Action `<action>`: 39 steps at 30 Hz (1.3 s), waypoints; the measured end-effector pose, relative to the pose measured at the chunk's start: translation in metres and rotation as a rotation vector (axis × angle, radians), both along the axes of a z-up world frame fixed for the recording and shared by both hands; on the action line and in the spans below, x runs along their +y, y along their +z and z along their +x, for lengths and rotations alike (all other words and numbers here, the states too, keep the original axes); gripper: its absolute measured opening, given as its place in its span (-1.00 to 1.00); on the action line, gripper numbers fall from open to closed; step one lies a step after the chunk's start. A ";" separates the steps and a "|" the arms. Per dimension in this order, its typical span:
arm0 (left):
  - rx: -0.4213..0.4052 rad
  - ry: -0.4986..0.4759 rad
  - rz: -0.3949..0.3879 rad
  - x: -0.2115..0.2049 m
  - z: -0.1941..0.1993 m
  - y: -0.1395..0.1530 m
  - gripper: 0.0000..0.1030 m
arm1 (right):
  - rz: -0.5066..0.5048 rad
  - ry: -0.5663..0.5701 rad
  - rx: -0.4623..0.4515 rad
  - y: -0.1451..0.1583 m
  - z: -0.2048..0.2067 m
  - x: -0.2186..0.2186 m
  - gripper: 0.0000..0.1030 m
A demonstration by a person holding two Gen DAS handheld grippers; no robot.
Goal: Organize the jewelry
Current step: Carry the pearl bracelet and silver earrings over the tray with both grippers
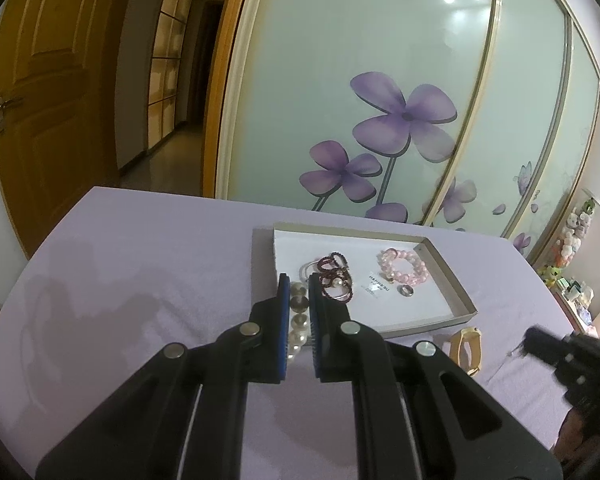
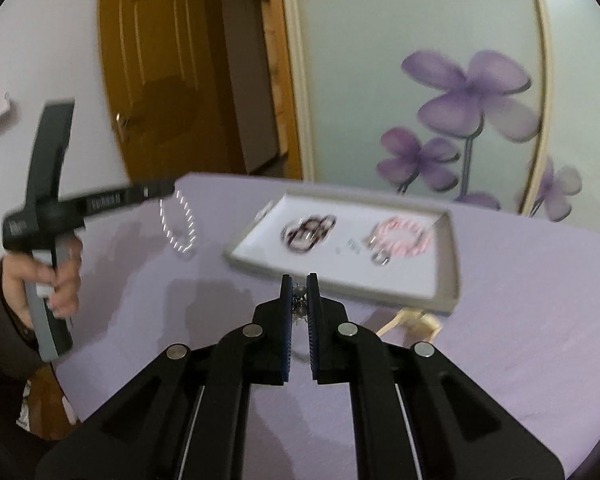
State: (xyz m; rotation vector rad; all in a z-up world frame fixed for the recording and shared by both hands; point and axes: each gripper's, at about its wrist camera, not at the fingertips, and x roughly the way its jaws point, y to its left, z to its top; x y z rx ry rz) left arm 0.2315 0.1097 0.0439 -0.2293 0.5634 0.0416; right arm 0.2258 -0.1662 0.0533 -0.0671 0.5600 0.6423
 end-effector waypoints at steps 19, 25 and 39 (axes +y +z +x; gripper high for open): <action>0.014 -0.034 -0.010 -0.030 0.063 0.010 -0.82 | 0.051 -0.058 -0.065 0.014 0.026 -0.017 -0.86; 0.028 -0.038 -0.009 -0.037 0.082 0.005 -0.82 | 0.064 -0.067 -0.063 0.012 0.034 -0.018 -0.86; 0.052 -0.037 0.016 -0.045 0.111 -0.009 -0.81 | 0.064 -0.075 -0.057 0.005 0.045 -0.017 -0.86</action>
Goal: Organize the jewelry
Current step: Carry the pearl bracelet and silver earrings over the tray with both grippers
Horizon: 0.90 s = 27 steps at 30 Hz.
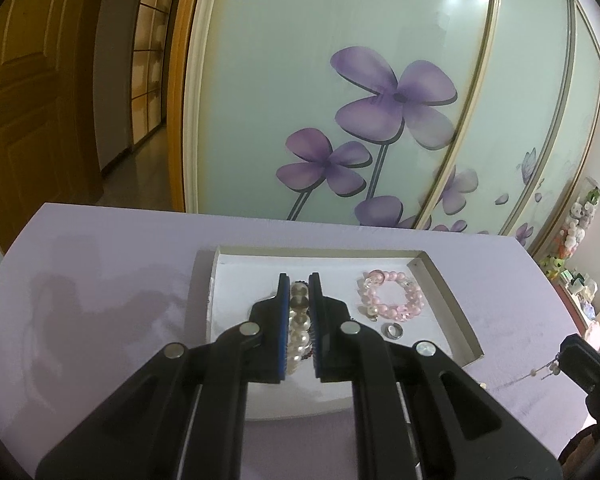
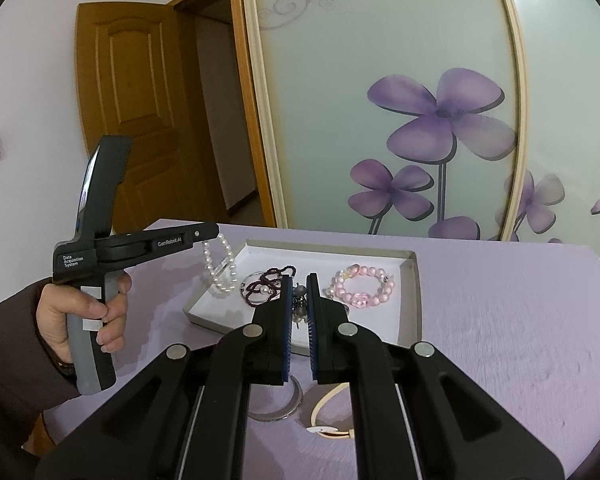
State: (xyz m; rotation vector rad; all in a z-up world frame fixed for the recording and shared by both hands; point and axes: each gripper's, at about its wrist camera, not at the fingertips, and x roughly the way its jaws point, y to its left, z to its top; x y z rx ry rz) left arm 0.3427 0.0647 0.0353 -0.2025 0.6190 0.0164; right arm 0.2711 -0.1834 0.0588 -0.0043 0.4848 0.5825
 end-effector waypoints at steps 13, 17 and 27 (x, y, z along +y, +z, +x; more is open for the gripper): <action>0.016 -0.013 0.006 -0.010 0.020 -0.007 -0.81 | 0.001 -0.002 0.012 -0.004 0.005 0.000 -0.86; 0.027 -0.014 0.003 -0.013 0.028 -0.011 -0.81 | 0.001 -0.006 0.017 -0.005 0.007 -0.001 -0.86; 0.062 -0.007 -0.005 -0.015 0.038 -0.026 -0.69 | 0.003 -0.011 0.018 -0.006 0.009 -0.001 -0.86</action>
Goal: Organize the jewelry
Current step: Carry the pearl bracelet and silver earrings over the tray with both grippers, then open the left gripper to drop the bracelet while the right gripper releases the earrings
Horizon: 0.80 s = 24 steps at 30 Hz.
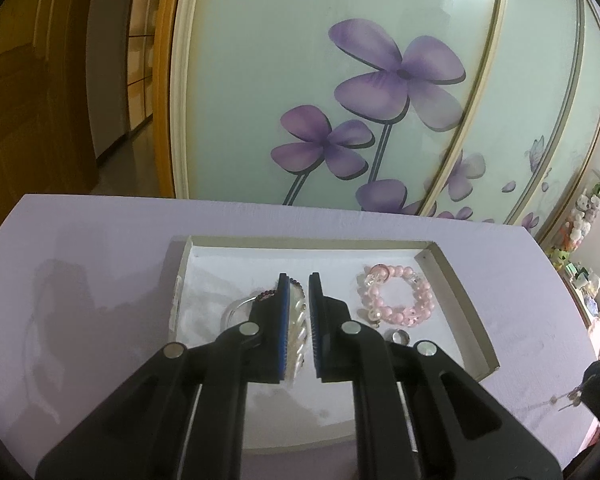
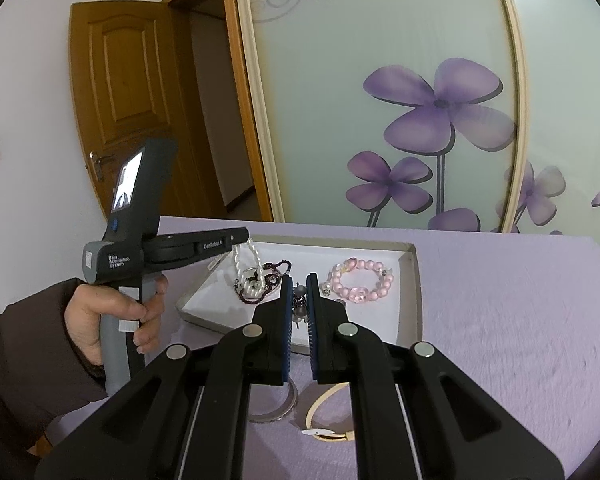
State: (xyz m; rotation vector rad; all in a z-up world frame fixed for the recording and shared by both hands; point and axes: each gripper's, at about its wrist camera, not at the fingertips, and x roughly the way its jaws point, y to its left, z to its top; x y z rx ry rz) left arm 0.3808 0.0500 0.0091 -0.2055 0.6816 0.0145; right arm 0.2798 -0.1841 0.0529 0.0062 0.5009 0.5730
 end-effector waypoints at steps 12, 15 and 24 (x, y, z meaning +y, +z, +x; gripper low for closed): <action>-0.067 0.064 0.007 0.028 -0.036 0.012 -0.04 | -0.014 -0.026 -0.014 0.000 0.017 0.005 -0.86; -0.088 0.085 -0.001 0.038 -0.047 0.017 0.21 | -0.021 -0.041 -0.021 0.000 0.025 0.008 -0.86; -0.123 0.108 0.007 0.053 -0.076 0.020 0.48 | -0.023 -0.104 0.019 -0.010 0.069 0.018 -0.86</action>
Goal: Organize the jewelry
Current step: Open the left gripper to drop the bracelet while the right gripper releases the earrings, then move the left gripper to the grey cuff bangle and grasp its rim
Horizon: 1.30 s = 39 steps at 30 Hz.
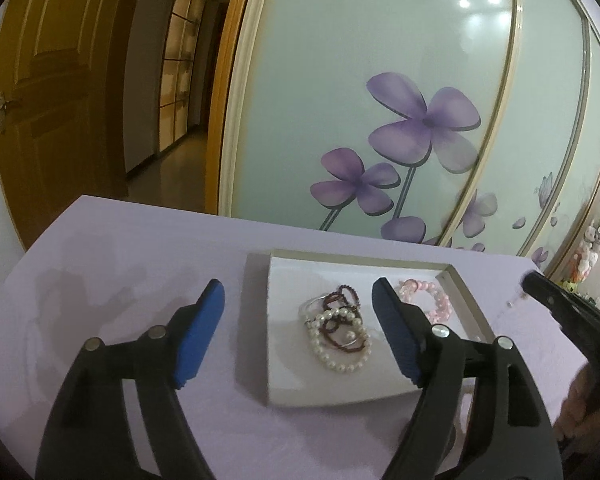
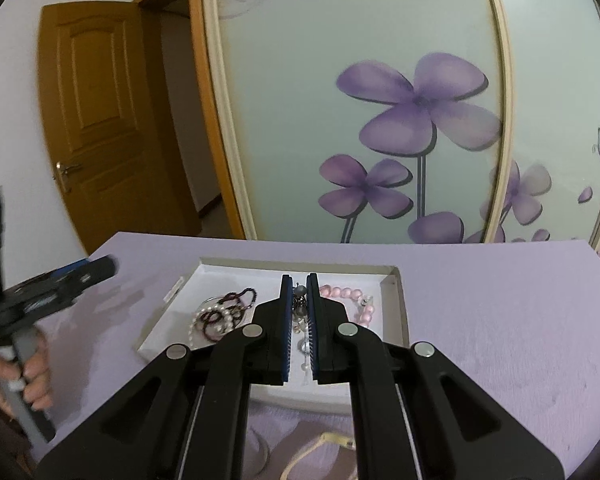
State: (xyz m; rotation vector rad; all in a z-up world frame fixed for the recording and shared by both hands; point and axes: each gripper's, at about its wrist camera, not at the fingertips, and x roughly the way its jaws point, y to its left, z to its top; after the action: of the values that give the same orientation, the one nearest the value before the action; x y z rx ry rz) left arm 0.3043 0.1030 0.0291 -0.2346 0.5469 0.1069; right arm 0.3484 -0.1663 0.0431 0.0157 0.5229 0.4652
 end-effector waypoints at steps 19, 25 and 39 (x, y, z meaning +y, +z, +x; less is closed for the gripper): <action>-0.001 0.018 -0.003 0.009 0.002 0.001 0.49 | -0.038 -0.023 0.074 -0.024 0.019 0.013 -0.32; 0.004 0.000 0.003 0.002 -0.004 0.001 0.48 | -0.037 -0.027 0.047 -0.019 0.006 0.005 0.04; 0.071 -0.115 0.014 -0.052 -0.039 -0.018 0.49 | -0.005 -0.057 0.028 -0.014 -0.044 -0.035 0.04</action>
State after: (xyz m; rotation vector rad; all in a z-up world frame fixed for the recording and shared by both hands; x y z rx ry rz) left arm 0.2649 0.0509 0.0111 -0.1858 0.6285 0.0071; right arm 0.3041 -0.2012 0.0296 0.0319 0.5501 0.4087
